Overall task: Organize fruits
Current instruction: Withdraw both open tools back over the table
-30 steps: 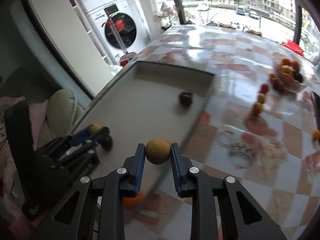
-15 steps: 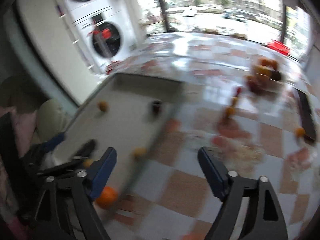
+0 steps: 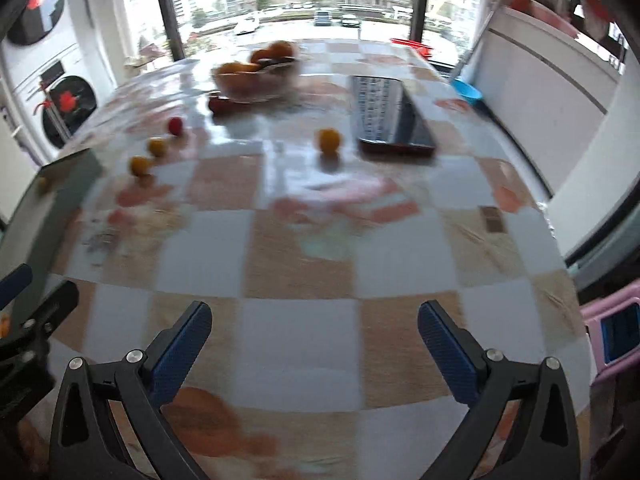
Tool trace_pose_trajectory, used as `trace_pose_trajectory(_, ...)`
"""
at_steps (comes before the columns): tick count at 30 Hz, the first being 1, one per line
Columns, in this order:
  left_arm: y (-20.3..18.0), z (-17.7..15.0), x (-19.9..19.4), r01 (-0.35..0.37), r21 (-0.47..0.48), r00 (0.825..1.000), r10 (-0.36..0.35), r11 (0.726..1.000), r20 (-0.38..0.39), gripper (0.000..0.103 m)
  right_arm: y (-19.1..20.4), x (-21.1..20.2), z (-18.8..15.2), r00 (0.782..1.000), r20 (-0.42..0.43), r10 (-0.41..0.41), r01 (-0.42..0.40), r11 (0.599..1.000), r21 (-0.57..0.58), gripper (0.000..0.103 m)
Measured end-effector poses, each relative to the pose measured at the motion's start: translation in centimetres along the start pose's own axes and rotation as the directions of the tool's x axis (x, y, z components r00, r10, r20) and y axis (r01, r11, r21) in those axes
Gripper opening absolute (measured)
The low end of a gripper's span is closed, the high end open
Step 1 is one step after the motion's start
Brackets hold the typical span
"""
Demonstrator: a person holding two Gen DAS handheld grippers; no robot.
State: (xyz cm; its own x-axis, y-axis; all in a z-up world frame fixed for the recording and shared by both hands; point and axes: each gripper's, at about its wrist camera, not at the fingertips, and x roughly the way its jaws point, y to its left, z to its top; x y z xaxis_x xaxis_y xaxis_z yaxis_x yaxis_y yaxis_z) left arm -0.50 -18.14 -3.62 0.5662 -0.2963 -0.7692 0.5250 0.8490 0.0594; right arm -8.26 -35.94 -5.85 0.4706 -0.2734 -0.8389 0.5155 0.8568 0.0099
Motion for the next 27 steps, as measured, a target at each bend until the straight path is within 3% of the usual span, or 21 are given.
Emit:
trace_pose_trajectory(4,-1.7,0.6,2.1,-0.042,0.025,0.999,0.043,0.999,-0.020,0.086,-1.4,0.9,-0.6,1.000,0.000,-0.001,0.001,1.000,0.026,0.103)
trace_pose_trajectory(8,-1.7,1.9,3.8,-0.006,-0.017,0.998,0.005,1.000,-0.055,0.087,-1.2,1.3,-0.7,0.999,0.026,-0.024,0.024,1.000,-0.009,0.103)
trace_pose_trajectory(9,-1.6,2.2,4.3,0.007,-0.031,0.998,-0.008,1.000,-0.063,0.100,-1.2,1.3,-0.8,0.999,0.036,-0.020,0.020,1.000,-0.006,0.103)
trace_pose_trajectory(10,-1.6,2.4,4.9,0.011,-0.040,0.997,-0.014,0.999,-0.077,0.103,-1.2,1.3,-0.9,0.999,0.041,-0.018,0.018,1.000,-0.004,0.103)
trace_pose_trajectory(11,-1.2,2.5,5.5,0.049,-0.072,0.994,-0.055,0.996,-0.093,0.103,-1.2,1.3,-0.9,0.999,0.043,-0.018,0.018,1.000,-0.005,0.103)
trace_pose_trajectory(27,-1.4,2.5,5.7,0.040,-0.069,0.995,-0.047,0.997,-0.088,0.103,-1.3,1.3,-1.0,0.999,0.044,-0.018,0.018,1.000,-0.005,0.103)
